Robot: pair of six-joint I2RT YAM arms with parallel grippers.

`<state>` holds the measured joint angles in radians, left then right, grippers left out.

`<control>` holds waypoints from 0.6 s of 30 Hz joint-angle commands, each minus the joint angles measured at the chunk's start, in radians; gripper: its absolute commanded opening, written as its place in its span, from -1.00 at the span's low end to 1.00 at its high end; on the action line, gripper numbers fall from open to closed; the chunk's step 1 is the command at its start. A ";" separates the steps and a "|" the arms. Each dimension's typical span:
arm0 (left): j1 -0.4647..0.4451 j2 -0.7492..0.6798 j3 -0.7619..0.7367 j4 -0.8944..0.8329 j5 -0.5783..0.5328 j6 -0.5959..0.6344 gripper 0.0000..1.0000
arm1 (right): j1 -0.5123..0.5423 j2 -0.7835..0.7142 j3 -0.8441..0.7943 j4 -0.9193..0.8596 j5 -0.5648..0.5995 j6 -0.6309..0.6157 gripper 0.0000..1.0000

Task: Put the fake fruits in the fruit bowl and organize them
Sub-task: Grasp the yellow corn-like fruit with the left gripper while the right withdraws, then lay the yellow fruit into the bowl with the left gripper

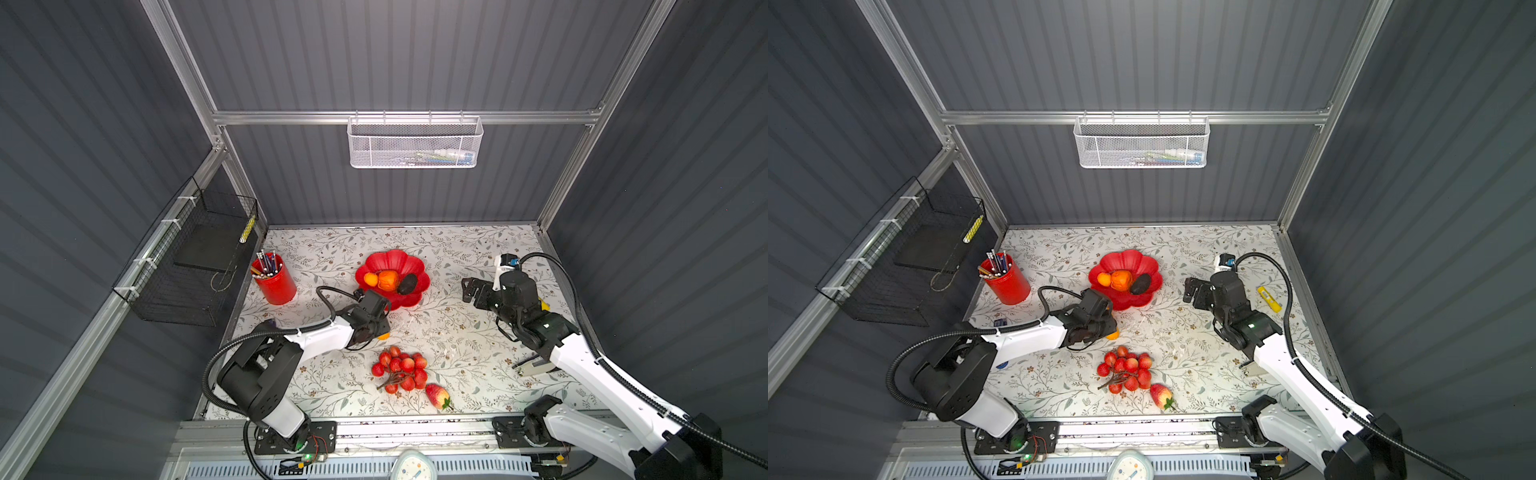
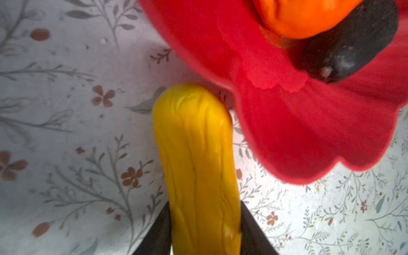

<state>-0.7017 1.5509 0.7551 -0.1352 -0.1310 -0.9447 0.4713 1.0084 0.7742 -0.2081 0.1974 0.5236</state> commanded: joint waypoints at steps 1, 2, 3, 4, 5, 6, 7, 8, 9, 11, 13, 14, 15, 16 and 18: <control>-0.007 -0.071 -0.059 -0.063 -0.031 -0.031 -0.25 | -0.005 -0.004 -0.012 0.010 -0.021 0.013 0.98; -0.007 -0.098 -0.072 -0.077 -0.040 -0.038 -0.26 | -0.006 -0.001 -0.011 0.012 -0.025 0.017 0.98; -0.007 -0.124 -0.085 -0.093 -0.049 -0.045 -0.26 | -0.006 0.002 -0.012 0.014 -0.029 0.019 0.98; -0.007 -0.157 -0.100 -0.110 -0.060 -0.053 -0.27 | -0.006 0.006 -0.012 0.016 -0.033 0.021 0.98; -0.007 -0.193 -0.114 -0.129 -0.071 -0.060 -0.27 | -0.006 0.011 -0.012 0.019 -0.037 0.025 0.98; -0.007 -0.226 -0.123 -0.148 -0.083 -0.066 -0.27 | -0.005 0.014 -0.011 0.020 -0.040 0.028 0.98; -0.007 -0.266 -0.132 -0.170 -0.097 -0.070 -0.27 | -0.006 0.018 -0.010 0.021 -0.045 0.032 0.98; -0.007 -0.307 -0.137 -0.195 -0.110 -0.072 -0.28 | -0.006 0.022 -0.010 0.023 -0.050 0.036 0.98; -0.006 -0.342 -0.140 -0.216 -0.124 -0.072 -0.28 | -0.005 0.024 -0.010 0.026 -0.054 0.038 0.98; -0.005 -0.418 -0.136 -0.249 -0.158 -0.060 -0.27 | -0.005 0.028 -0.009 0.031 -0.061 0.045 0.98; -0.005 -0.473 -0.117 -0.262 -0.179 -0.033 -0.27 | -0.006 0.032 -0.009 0.030 -0.065 0.047 0.98; -0.005 -0.490 -0.097 -0.267 -0.190 -0.019 -0.27 | -0.005 0.032 -0.007 0.031 -0.065 0.047 0.98; -0.005 -0.495 -0.078 -0.267 -0.196 -0.006 -0.27 | -0.005 0.033 -0.007 0.032 -0.066 0.049 0.98; -0.005 -0.490 -0.052 -0.268 -0.202 0.009 -0.27 | -0.005 0.032 -0.007 0.030 -0.066 0.050 0.98; -0.005 -0.455 -0.001 -0.257 -0.202 0.039 -0.27 | -0.006 0.030 -0.006 0.025 -0.070 0.050 0.98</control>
<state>-0.7017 1.0710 0.6807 -0.3737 -0.2928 -0.9642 0.4679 1.0389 0.7719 -0.1871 0.1375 0.5648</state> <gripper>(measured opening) 0.423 0.989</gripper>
